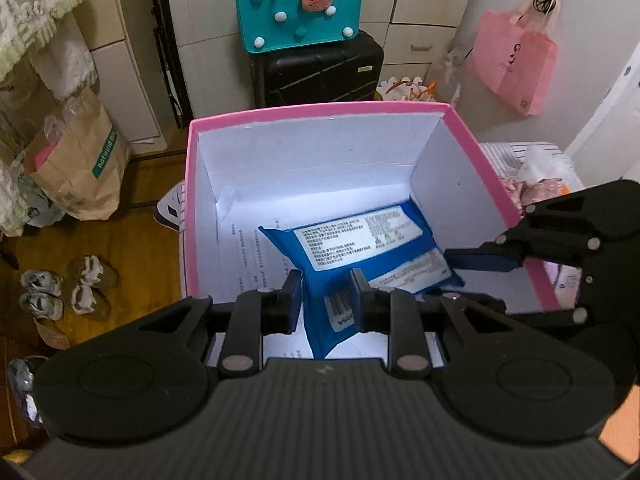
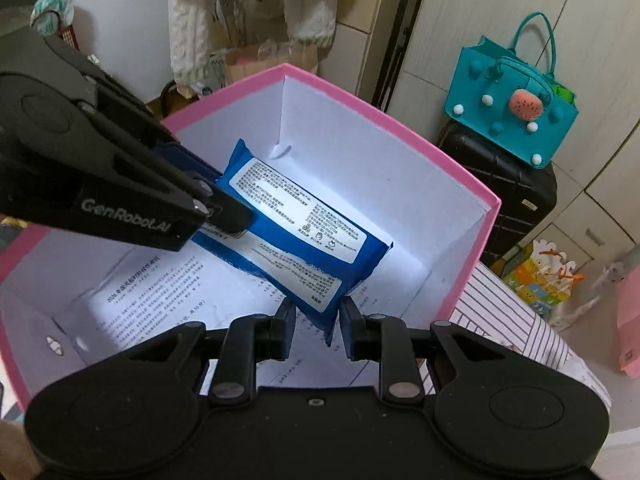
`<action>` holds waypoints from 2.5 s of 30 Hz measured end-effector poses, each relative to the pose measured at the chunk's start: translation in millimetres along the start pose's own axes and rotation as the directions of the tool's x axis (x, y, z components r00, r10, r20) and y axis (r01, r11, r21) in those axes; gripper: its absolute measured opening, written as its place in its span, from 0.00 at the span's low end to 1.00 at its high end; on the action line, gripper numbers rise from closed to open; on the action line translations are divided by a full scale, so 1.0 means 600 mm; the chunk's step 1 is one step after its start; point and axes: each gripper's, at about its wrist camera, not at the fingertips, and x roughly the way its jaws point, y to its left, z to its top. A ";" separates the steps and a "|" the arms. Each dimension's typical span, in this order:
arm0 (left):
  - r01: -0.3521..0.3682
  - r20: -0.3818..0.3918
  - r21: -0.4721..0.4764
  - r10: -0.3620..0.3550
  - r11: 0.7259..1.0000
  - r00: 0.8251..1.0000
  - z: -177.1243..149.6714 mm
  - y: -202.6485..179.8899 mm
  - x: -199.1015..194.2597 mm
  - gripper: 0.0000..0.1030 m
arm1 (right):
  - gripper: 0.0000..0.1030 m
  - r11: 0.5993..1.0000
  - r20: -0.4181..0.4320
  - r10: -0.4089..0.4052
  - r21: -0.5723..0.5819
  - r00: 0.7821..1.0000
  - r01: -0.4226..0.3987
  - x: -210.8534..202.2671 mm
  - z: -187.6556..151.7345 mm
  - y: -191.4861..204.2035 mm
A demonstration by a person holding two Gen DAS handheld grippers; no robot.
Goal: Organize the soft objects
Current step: 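Carry the blue wet-wipe pack with the right gripper into the pink box, then open the right gripper to drop the pack onto the box floor, then move the right gripper to the white plush toy and grasp it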
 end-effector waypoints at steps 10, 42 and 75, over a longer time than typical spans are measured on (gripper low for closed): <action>-0.095 0.054 0.012 0.094 0.995 0.994 -0.015 -0.004 -0.007 0.28 | 0.28 0.996 0.044 0.086 -0.013 0.995 -0.086 -0.024 -0.013 -0.004; -0.062 0.100 0.101 0.052 0.993 0.994 -0.137 -0.103 -0.220 0.52 | 0.39 0.961 0.291 0.223 0.093 0.930 -0.260 -0.243 -0.164 -0.031; 0.190 0.085 0.332 -0.230 0.924 0.969 -0.206 -0.358 -0.157 0.60 | 0.69 0.956 0.263 0.065 0.259 0.963 -0.135 -0.278 -0.471 -0.087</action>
